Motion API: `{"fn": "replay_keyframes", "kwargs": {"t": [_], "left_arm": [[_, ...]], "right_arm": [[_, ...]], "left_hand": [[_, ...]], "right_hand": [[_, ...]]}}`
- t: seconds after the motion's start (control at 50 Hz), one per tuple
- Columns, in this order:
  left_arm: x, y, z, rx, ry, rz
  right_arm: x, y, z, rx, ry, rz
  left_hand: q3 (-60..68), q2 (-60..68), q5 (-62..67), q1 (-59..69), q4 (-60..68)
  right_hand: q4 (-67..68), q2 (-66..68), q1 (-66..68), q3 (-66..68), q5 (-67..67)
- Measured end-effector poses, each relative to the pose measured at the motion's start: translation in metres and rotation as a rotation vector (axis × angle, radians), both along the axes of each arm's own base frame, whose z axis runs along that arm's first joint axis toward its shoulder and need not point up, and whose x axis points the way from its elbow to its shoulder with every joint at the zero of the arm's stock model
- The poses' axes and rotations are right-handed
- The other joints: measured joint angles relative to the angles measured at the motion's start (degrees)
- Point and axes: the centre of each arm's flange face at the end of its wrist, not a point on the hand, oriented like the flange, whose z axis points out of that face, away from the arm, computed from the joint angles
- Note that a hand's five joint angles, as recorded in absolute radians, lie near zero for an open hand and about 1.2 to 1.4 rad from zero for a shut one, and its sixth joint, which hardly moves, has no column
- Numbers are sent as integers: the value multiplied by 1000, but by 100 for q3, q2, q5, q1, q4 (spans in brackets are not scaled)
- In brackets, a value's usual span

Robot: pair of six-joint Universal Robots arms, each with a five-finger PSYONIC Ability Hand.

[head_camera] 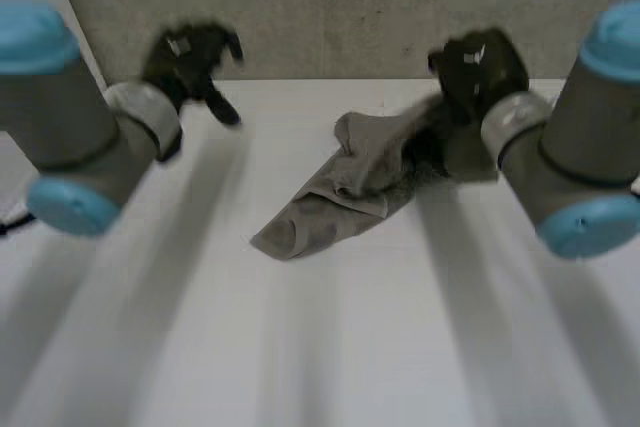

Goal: Fold the towel.

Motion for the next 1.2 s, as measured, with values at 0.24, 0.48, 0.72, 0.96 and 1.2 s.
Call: {"fn": "replay_keyframes", "kwargs": {"t": [0.24, 0.48, 0.72, 0.96, 1.2], "left_arm": [[-43, 31, -83, 237, 32, -111], [-100, 45, -114, 228, 121, -218], [-119, 26, -133, 187, 136, -207], [-133, 8, -147, 146, 144, -214], [-146, 7, -153, 55, 5, -229]], "right_arm": [[-14, 25, -46, 75, 21, -2], [-29, 13, -44, 56, -69, -100], [-69, -16, -21, -20, -134, -277], [-66, -19, -38, 18, -109, -270], [-65, -20, -41, 25, -104, -267]], "left_hand": [[-16, -11, -43, -15, -5], [-16, -12, -21, -15, -5], [204, 287, 566, 356, 180], [394, 450, 760, 542, 383], [547, 593, 885, 686, 552]], "right_hand": [[0, 0, 1, 0, 0], [0, 0, 1, 0, 0], [0, 0, 1, 0, 0], [1, 0, 1, 0, -1], [1, 0, 1, 0, 0]]}}
